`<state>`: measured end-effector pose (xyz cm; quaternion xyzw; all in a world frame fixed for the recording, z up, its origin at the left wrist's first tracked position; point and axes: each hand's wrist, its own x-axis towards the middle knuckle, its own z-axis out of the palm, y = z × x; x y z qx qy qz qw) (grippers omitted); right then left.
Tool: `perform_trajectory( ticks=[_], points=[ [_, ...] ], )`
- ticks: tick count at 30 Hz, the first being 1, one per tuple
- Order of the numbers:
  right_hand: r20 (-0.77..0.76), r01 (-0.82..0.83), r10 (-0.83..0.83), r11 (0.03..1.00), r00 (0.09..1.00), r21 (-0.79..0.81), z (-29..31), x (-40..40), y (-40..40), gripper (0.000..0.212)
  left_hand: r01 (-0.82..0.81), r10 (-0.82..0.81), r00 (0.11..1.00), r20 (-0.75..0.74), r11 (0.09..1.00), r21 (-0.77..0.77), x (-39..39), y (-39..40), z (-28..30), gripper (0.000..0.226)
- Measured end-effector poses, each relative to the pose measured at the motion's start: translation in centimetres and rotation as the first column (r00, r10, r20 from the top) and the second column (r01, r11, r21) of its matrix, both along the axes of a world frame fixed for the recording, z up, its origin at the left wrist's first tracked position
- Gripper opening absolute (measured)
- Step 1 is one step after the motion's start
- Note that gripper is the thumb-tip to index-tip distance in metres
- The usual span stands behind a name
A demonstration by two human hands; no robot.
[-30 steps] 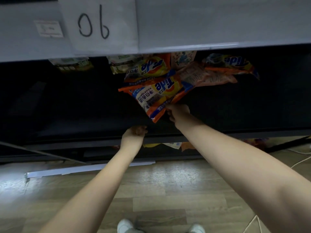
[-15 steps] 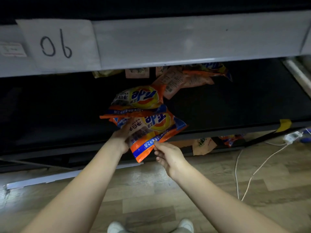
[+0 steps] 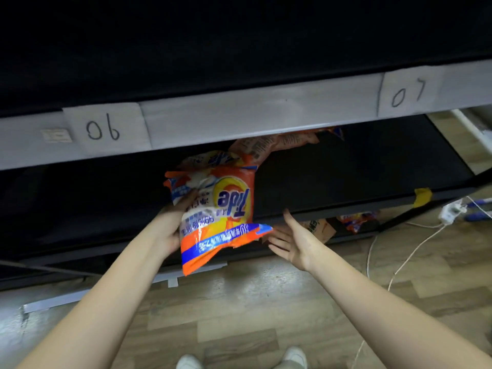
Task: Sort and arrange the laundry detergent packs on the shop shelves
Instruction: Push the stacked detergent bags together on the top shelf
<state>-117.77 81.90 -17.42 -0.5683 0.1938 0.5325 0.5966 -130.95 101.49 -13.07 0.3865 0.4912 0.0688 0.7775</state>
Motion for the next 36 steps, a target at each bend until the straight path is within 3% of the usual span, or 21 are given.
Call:
perform_trajectory(
  ticks=[4,7,11,15,18,25,29,32,36],
  points=[
    [-0.066,-0.149,0.163,0.972,0.984,0.181,0.0,-0.6,-2.3,0.073,0.164,-0.15,0.983,0.104,0.975,-0.147,-1.8,-3.5,1.8,0.045],
    [-0.187,-0.142,0.217,0.927,0.958,0.348,1.0,-1.8,-4.4,0.081,0.273,-0.267,0.961,0.068,0.956,-0.103,-2.7,-6.3,1.5,0.04],
    [-0.079,-0.219,0.245,0.943,0.966,0.249,1.4,-3.6,-8.6,0.102,0.449,-0.45,0.892,-0.031,0.892,-0.047,-4.3,-9.0,1.2,0.046],
    [-0.011,-0.173,0.176,0.974,0.984,0.145,4.2,-6.0,-11.9,0.078,0.583,-0.585,0.81,-0.053,0.811,-0.04,-6.2,-10.4,2.5,0.059],
    [0.058,-0.111,0.102,0.977,0.993,0.182,7.7,-7.8,-13.1,0.087,0.614,-0.614,0.789,-0.021,0.789,-0.005,-6.8,-10.9,5.3,0.061],
    [0.343,-0.059,-0.046,0.955,0.938,0.291,21.3,-9.3,-14.7,0.091,0.652,-0.694,0.709,0.124,0.713,0.26,-5.7,-11.1,18.3,0.046],
    [0.518,-0.05,-0.155,0.932,0.841,0.36,29.6,-10.2,-15.0,0.099,0.612,-0.738,0.657,0.154,0.642,0.462,-6.2,-11.1,26.8,0.048],
    [0.62,-0.064,-0.218,0.915,0.754,0.399,35.2,-11.3,-14.7,0.101,0.536,-0.73,0.651,0.209,0.637,0.553,-7.4,-11.1,32.7,0.046],
    [0.725,-0.143,-0.288,0.872,0.625,0.469,42.4,-13.2,-13.2,0.079,0.425,-0.724,0.638,0.263,0.615,0.664,-10.0,-10.0,39.8,0.037]
  ],
)
